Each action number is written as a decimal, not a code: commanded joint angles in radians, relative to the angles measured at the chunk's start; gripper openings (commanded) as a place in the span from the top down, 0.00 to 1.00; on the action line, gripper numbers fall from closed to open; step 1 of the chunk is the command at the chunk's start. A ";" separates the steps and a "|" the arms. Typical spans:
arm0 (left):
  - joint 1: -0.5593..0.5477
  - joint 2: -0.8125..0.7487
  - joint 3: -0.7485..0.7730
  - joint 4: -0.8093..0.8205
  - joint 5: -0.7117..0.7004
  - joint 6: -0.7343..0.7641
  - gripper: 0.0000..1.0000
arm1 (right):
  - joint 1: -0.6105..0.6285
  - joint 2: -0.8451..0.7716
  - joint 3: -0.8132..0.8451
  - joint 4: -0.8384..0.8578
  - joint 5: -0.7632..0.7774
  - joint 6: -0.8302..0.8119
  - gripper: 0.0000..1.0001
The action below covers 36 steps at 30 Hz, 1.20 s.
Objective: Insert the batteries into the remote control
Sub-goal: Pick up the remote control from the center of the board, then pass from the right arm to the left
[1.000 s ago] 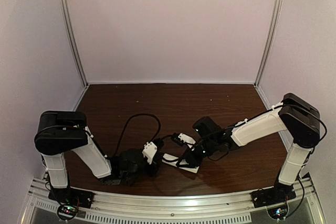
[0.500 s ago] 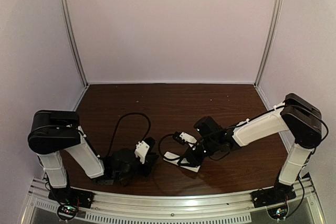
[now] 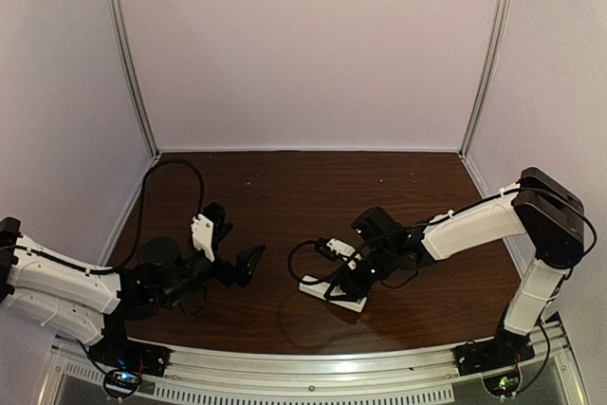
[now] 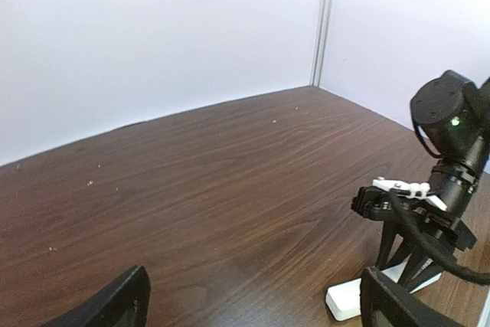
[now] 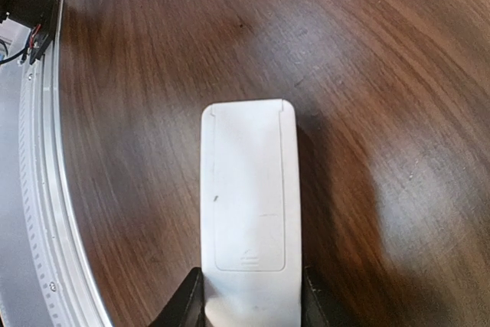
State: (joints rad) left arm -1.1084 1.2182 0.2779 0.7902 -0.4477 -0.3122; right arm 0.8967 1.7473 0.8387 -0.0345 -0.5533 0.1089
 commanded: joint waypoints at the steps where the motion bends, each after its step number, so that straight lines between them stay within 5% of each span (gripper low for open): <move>1: -0.002 -0.172 -0.056 -0.119 0.141 0.232 0.03 | -0.008 -0.016 0.032 -0.083 -0.105 0.053 1.00; 8: -0.179 -0.175 -0.014 -0.290 0.141 0.487 0.23 | -0.034 -0.032 0.061 -0.083 -0.234 0.162 1.00; 14: -0.320 0.042 0.143 -0.430 0.023 0.670 0.26 | -0.060 -0.027 0.066 -0.093 -0.311 0.220 1.00; 25: -0.321 0.317 0.391 -0.486 0.073 0.868 0.31 | -0.059 -0.026 0.048 -0.052 -0.414 0.285 1.00; 36: -0.263 0.401 0.470 -0.528 0.180 0.907 0.48 | -0.053 -0.035 0.046 -0.078 -0.440 0.262 1.00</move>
State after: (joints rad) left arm -1.3891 1.5925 0.7086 0.2733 -0.3191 0.5621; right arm 0.8383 1.7447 0.8803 -0.1101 -0.9619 0.3775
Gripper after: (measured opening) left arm 0.555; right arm 0.384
